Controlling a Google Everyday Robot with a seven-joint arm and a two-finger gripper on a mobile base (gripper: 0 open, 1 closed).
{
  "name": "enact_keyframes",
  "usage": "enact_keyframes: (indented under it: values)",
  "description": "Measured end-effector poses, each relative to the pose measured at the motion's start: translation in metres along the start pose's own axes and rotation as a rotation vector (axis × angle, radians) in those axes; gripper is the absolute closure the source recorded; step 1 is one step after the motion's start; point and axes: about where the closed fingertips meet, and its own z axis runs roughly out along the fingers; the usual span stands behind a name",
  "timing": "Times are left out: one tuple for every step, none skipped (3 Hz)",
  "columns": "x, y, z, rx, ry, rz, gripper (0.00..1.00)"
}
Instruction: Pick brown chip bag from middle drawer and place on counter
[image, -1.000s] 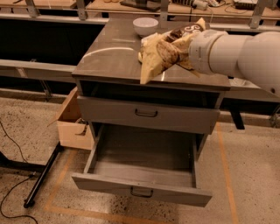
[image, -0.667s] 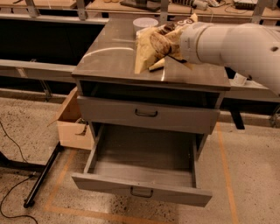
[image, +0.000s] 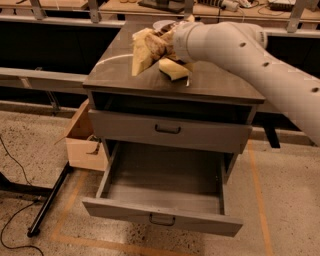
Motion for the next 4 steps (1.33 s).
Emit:
enact_keyframes:
  values:
    - [-0.012,-0.007,0.046,0.009,-0.029,0.000,0.84]
    - [-0.015,-0.011,0.070,0.018,-0.029,0.004,0.61]
    - [-0.013,-0.012,0.079,0.019,-0.019,0.006,0.37]
    - [-0.012,-0.011,0.082,0.014,0.000,0.001,0.15]
